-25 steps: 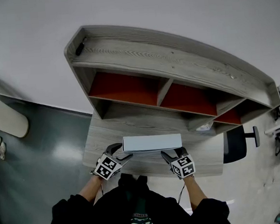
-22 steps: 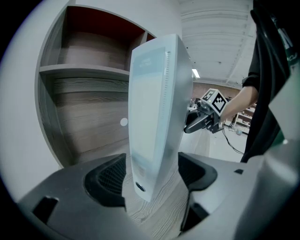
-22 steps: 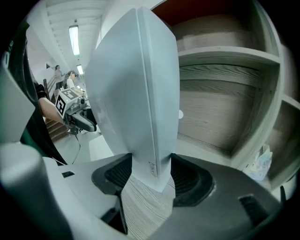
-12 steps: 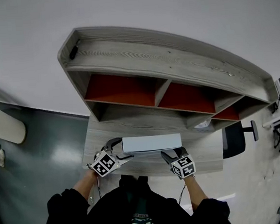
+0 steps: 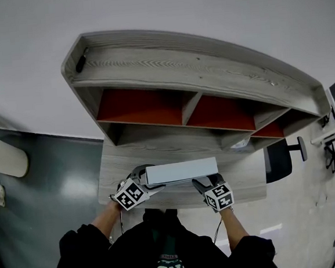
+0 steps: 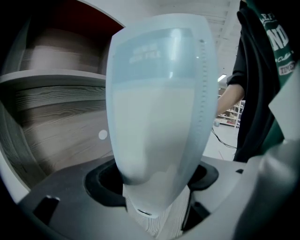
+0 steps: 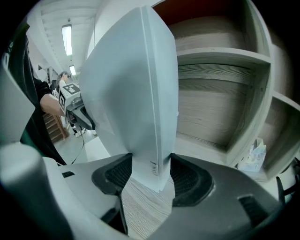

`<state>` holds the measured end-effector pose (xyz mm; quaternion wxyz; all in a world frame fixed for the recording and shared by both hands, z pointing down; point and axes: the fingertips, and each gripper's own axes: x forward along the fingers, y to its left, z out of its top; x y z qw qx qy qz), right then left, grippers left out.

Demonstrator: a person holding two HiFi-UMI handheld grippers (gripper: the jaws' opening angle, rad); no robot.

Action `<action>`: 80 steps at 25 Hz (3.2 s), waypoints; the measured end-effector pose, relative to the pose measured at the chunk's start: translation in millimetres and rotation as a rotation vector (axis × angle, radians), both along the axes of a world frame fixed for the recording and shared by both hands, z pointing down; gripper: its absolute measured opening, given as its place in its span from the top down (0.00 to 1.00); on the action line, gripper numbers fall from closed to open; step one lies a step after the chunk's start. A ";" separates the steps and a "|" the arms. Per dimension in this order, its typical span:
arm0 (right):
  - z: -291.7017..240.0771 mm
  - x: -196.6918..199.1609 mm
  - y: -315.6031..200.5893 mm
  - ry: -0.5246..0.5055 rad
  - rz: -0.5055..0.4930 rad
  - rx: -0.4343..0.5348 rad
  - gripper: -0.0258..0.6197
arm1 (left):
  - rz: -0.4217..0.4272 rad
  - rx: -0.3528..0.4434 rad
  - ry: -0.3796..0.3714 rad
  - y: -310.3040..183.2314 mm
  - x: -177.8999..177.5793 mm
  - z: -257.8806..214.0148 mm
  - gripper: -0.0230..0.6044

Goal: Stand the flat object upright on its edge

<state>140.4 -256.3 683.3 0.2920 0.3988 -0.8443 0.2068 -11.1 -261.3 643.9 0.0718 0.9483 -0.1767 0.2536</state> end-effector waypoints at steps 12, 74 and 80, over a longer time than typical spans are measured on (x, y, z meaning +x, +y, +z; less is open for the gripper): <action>-6.0 -6.1 4.9 -0.042 0.077 0.013 0.57 | -0.063 -0.037 0.056 7.7 -11.2 -8.9 0.46; -91.5 -62.1 5.0 -0.218 0.042 0.173 0.90 | -1.123 0.334 0.080 -27.9 -205.3 -57.2 0.50; -90.2 -57.6 3.8 -0.214 0.050 0.167 0.90 | -1.171 0.346 0.056 -39.8 -204.0 -48.1 0.49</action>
